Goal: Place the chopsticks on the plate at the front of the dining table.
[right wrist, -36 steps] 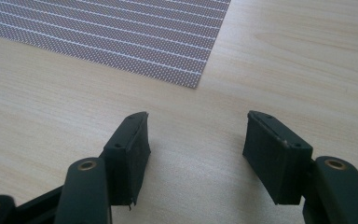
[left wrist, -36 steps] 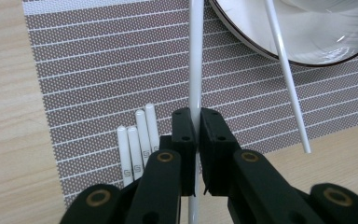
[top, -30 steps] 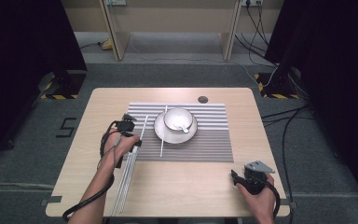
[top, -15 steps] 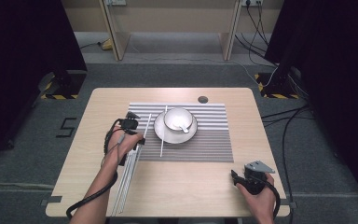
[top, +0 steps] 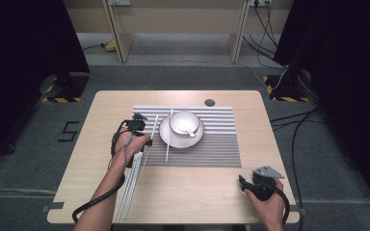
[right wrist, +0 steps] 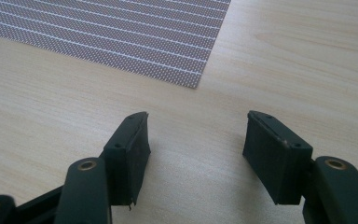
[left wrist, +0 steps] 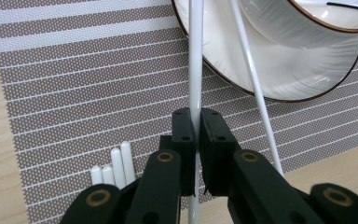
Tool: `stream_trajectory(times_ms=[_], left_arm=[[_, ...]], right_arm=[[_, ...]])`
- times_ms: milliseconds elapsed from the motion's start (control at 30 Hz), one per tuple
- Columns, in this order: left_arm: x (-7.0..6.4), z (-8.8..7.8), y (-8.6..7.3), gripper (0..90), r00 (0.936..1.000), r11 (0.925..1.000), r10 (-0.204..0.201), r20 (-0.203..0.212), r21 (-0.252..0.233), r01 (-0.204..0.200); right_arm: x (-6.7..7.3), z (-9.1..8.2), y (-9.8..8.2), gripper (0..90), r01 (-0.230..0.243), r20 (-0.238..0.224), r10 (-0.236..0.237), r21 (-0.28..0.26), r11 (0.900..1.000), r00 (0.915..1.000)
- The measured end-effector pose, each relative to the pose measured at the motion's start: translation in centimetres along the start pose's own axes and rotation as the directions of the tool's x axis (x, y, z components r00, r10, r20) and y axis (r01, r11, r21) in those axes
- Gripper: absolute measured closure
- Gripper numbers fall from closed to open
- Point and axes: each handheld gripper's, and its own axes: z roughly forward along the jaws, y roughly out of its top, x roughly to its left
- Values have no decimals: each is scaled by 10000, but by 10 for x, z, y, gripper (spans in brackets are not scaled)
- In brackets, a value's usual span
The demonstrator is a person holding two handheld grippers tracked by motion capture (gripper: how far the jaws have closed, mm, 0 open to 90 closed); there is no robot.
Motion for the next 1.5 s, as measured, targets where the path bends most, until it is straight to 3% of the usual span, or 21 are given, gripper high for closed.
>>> stream_trajectory(times_ms=[567, 1500], left_arm=[[-6, 7, 9, 846, 9999, 9997, -101, 83, -206, 102], [-8, 13, 20, 847, 9993, 9995, -290, 238, -151, 294]], right_arm=[[0, 0, 0, 405, -13, -19, 13, 10, 10000, 10000], [0, 0, 0, 405, -3, -24, 3, -6, 10000, 10000]])
